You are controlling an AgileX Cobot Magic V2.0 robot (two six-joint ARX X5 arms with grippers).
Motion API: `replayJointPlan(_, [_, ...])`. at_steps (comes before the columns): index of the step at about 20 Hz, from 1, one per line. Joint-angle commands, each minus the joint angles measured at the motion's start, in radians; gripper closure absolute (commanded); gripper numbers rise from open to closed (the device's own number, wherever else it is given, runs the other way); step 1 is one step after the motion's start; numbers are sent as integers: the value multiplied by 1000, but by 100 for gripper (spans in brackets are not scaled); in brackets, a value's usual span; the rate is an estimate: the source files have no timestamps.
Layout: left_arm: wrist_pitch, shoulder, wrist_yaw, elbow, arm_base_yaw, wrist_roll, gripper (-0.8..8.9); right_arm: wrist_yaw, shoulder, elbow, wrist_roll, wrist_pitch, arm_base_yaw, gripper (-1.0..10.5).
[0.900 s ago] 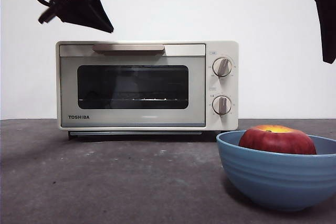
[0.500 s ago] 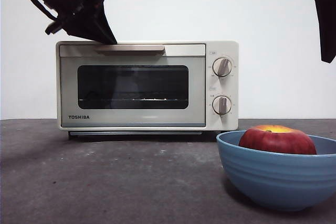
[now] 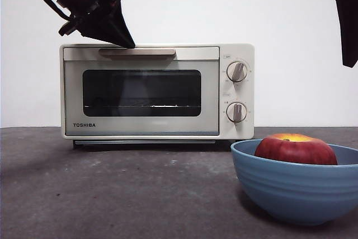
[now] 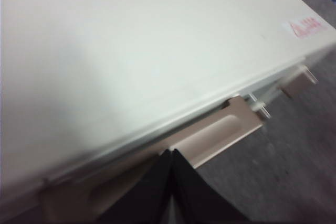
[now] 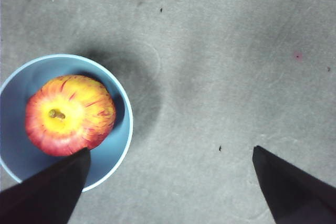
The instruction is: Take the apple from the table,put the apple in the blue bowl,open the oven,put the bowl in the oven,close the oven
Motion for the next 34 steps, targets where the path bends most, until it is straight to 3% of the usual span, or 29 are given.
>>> replayJointPlan(1, [-91,25,-6,1,-22,25,806,7,9,7,-16,8,3,456])
replayJointPlan(14, [-463,24,-4,1,-79,39,806,20,9,7,-92,-5,-89,456])
replayJointPlan(17, [-529,21,-2,1,-103,59,806,-47,10,7,-96,-1,-127,456])
replayJointPlan(22, [-513,-33,95,1,-126,58,806,-128,12,7,-98,9,-158,457])
replayJointPlan(30, [-426,-302,57,-5,-87,27,806,-246,25,-121,-87,124,-171,488])
replayJointPlan(34, [-386,-463,20,-112,-31,-14,806,-295,26,-204,-69,225,-171,490])
